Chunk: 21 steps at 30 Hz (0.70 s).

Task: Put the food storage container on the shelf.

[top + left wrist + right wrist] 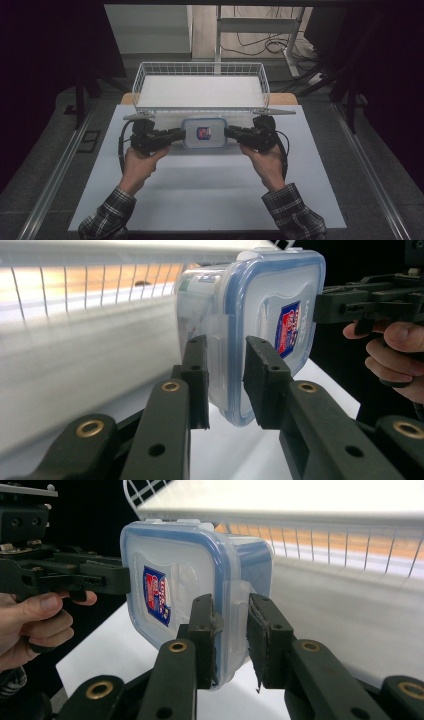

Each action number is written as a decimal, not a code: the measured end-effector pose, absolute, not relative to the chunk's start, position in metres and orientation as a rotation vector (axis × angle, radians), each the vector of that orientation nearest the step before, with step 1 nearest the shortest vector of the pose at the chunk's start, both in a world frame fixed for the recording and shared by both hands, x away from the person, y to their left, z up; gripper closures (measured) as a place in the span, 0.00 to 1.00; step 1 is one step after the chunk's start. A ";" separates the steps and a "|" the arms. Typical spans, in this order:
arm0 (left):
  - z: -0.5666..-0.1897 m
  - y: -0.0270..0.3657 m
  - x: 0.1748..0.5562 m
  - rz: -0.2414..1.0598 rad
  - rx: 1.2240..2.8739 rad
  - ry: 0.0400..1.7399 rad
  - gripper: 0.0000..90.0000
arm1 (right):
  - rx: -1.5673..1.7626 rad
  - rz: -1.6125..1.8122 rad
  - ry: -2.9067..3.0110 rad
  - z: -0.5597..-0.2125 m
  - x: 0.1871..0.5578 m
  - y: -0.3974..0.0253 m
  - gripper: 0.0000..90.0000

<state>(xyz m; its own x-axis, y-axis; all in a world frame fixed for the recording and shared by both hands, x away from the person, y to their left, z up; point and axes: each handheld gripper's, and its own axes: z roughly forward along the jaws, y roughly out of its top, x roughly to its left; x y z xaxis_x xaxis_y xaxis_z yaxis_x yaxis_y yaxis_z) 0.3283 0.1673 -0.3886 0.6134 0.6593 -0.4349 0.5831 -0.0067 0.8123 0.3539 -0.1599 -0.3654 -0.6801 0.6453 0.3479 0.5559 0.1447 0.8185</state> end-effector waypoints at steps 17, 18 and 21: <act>-0.336 0.175 0.364 0.126 1.648 1.024 0.80 | 1.165 1.614 2.241 -0.314 0.388 -0.149 0.81; -0.335 0.176 0.366 0.127 1.648 1.023 0.80 | 1.167 1.612 2.237 -0.311 0.390 -0.148 0.81; -0.329 0.177 0.374 0.132 1.647 1.021 0.80 | 1.165 1.616 2.224 -0.306 0.396 -0.146 0.80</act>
<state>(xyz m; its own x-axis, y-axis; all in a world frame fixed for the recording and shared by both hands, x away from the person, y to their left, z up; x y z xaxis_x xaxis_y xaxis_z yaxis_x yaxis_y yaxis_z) 0.3737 0.1771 -0.3293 0.6173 0.6709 -0.4109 0.5440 0.0133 0.8390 0.3964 -0.1461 -0.3059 -0.6853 0.6618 0.3038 0.4933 0.1150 0.8622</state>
